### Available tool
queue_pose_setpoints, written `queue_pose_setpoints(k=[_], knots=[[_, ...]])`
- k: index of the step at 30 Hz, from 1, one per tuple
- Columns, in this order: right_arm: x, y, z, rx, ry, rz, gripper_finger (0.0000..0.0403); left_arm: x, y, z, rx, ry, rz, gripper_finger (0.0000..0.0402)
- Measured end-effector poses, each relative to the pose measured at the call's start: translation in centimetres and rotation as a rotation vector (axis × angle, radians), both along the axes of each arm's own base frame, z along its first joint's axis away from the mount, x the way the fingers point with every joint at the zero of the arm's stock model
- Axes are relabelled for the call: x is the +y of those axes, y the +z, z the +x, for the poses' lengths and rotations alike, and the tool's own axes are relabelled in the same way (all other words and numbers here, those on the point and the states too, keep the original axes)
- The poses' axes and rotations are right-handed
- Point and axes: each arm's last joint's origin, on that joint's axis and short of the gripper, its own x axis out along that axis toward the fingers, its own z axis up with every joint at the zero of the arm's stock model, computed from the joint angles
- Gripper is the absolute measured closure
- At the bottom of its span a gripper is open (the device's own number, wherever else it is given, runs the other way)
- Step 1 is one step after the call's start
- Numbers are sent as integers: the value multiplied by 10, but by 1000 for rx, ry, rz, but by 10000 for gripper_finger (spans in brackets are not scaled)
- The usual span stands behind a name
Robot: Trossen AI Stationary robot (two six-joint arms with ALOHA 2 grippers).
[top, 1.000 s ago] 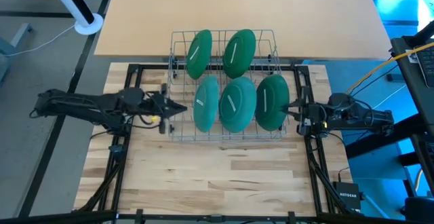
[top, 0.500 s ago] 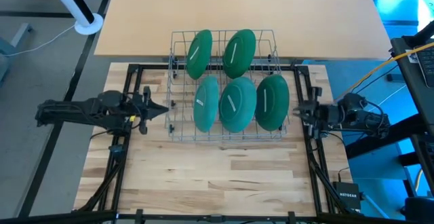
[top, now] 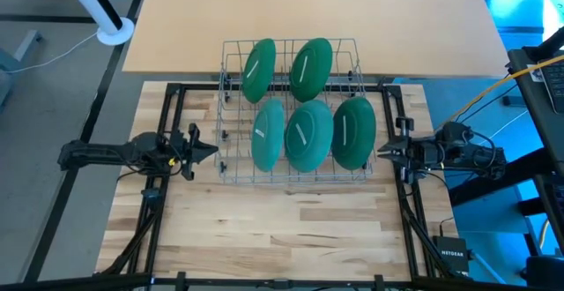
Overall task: Sort dishes
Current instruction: Return to Home Position
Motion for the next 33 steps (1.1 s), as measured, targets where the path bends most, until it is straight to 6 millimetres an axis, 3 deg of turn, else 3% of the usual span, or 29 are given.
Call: queue_pose_setpoints(k=[6,13,19,33], knots=[[1,-16,9,27,43,21,340,0,0,-1,-3,0,-10,398],[6,-26,14,-4,243,12,340,0,-3,-1,25,-1,-23,398],[6,-37,19,23,242,18,340,0,-7,-1,58,-4,-75,398],[6,-63,29,-93,264,28,340,0,-16,-1,147,0,-174,398]])
